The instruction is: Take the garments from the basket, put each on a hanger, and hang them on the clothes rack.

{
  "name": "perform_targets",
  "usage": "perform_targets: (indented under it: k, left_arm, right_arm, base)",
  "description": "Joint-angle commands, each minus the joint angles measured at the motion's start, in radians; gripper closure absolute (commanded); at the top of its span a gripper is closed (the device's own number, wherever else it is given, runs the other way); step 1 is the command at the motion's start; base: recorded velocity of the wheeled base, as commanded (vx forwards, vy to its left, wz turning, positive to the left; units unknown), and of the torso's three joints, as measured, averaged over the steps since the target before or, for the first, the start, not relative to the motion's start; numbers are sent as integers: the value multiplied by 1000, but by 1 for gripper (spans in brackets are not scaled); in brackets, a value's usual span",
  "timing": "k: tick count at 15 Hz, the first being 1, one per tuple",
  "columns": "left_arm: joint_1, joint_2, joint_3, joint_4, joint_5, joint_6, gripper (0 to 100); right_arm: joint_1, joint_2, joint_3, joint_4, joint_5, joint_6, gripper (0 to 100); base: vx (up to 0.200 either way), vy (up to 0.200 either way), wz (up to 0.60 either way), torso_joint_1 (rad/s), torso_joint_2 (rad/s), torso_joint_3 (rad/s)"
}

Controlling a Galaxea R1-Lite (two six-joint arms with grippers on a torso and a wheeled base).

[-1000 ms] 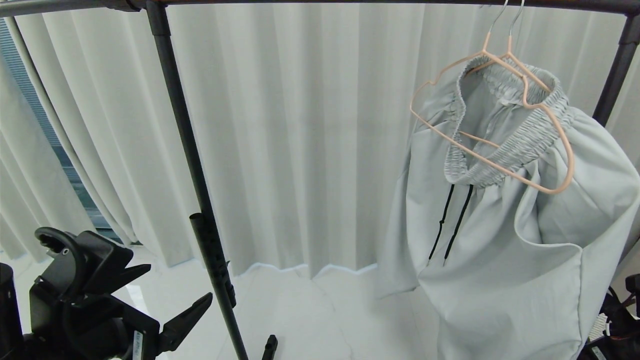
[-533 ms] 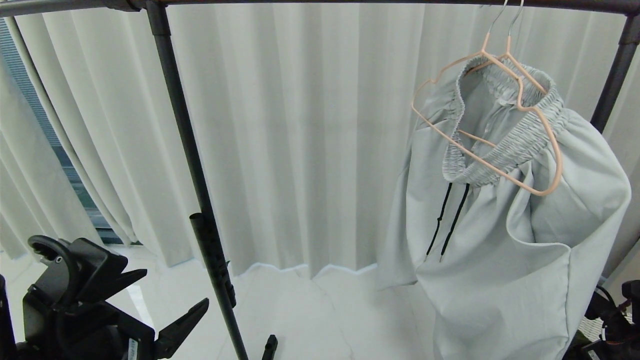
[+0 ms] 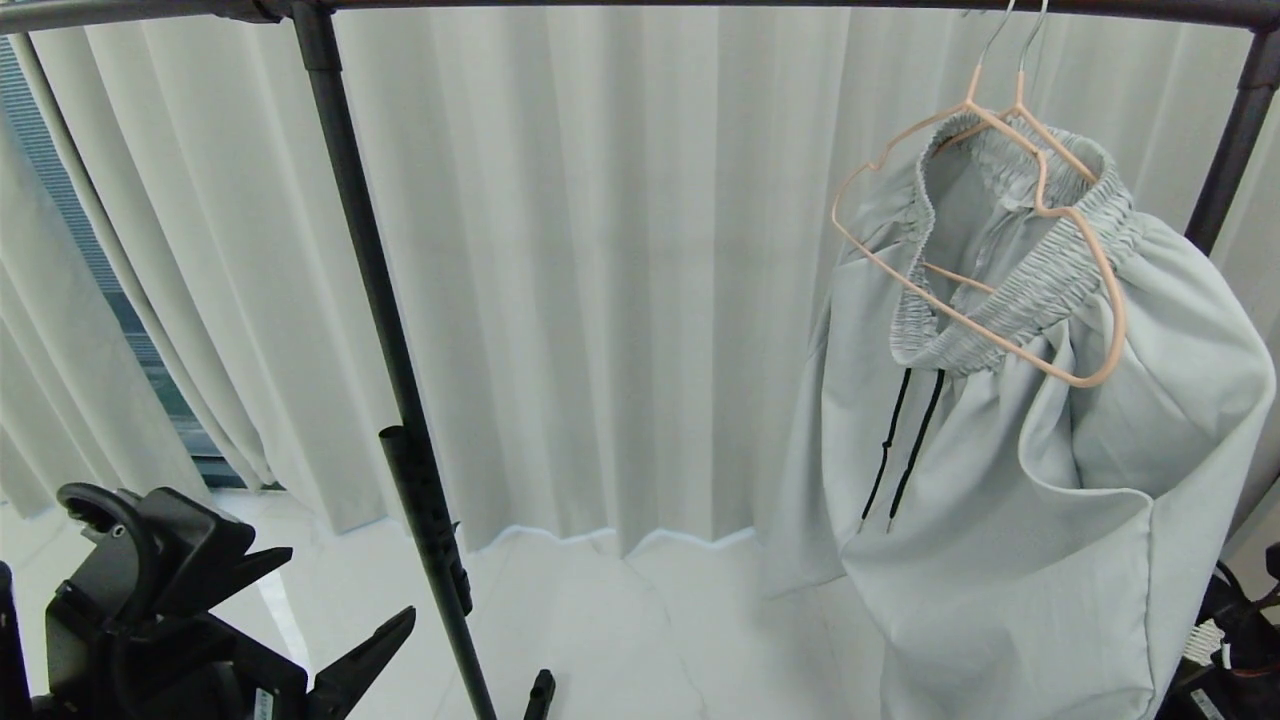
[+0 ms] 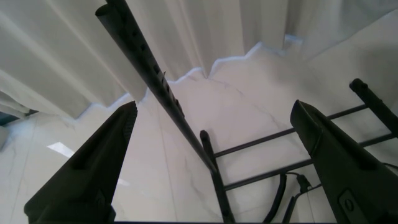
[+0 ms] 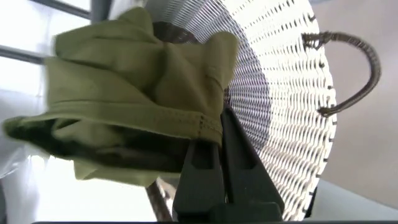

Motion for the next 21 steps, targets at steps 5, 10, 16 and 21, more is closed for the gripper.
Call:
perform_targets:
  k: [5,10,16,21]
  left_arm:
    - [-1,-72,79,0,2,77,0]
    - [1,-131,113,0,2,103,0]
    - [-2,-126,110,0,-1,104,0]
    - [-57,-132,95,0,-7,98,0]
  right_arm:
    - [69,-457,-421,722,40,2,100]
    - [143,-666,-560,927,94,7,100]
    - [258,-783,-572,930,95,14,100]
    - [445,-789,-622,930,95,88,100]
  base:
    - [0,0,0,0,0,0]
    - [-40,0,0,0,0,0]
    - [-200,0,0,1,0,1]
    - [-160,0,0,-1,1,0]
